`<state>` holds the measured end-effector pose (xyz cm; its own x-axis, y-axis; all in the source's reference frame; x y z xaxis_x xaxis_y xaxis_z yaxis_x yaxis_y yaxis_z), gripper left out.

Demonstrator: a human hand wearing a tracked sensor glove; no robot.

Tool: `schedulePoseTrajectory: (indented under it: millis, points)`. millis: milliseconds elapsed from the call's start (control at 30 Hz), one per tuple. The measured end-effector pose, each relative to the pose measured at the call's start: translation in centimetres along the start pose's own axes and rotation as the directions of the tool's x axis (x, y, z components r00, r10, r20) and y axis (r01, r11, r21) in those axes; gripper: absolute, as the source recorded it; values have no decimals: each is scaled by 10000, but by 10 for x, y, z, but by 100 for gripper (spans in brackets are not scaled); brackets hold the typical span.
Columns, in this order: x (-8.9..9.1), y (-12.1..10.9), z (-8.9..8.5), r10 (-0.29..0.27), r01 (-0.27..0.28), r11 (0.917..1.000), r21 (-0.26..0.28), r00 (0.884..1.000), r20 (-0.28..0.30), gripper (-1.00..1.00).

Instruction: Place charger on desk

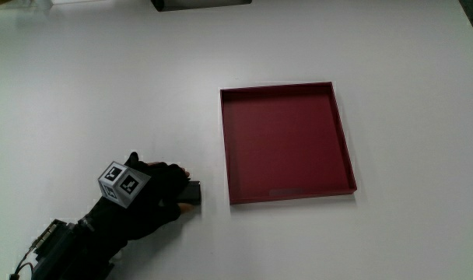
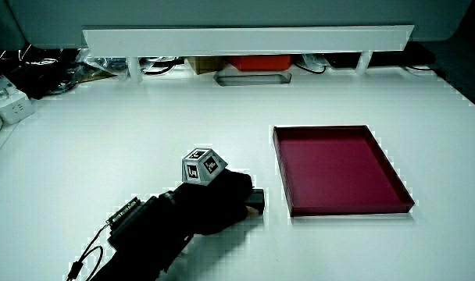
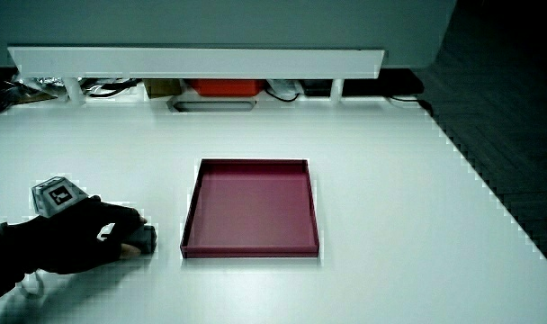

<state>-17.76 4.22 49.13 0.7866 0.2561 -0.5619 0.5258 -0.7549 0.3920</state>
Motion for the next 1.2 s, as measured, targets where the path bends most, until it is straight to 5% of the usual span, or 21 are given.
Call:
schedulePoseTrajectory:
  millis: [233, 367, 433, 467, 500, 600, 733, 767, 800, 867, 933, 1067, 1100, 1167, 1200]
  points:
    - [-8, -2, -7, 31, -30, 10000, -26, 9993, 369, 0]
    - [-10, -4, -9, 379, -366, 9991, -212, 9973, 632, -36]
    - [-16, -6, -11, -141, 125, 9998, 151, 9934, 1138, -55]
    - [-19, -7, -8, -469, 430, 9981, 449, 9948, 902, -64]
    - [-17, -10, 1, -1060, 1067, 9907, 849, 9943, -130, -73]
    - [-31, -23, 15, -207, 159, 9887, 1492, 9993, 304, -100]
    - [-50, -38, 30, 896, -1124, 9706, 2128, 9894, 1140, -100]
    - [-54, -41, 30, 1978, -2379, 9542, 1814, 9566, 2141, -100]
    - [-57, -41, 32, 2427, -2655, 9447, 1925, 9608, 1344, -100]
    - [-71, -39, 28, 3282, -3505, 9189, 1808, 9339, 1421, -100]
    - [-94, -36, 19, 4004, -4048, 8947, 1891, 9142, 626, -100]
    - [-112, -33, 4, 5361, -5349, 8256, 1795, 8429, 463, -100]
    - [-137, -32, -14, 4587, -4598, 8625, 2115, 8868, 572, -100]
    - [-139, -44, -18, 5072, -5272, 8292, 1855, 8493, 1468, -100]
    - [-122, -45, -10, 5142, -5356, 8113, 2343, 8445, 1500, -100]
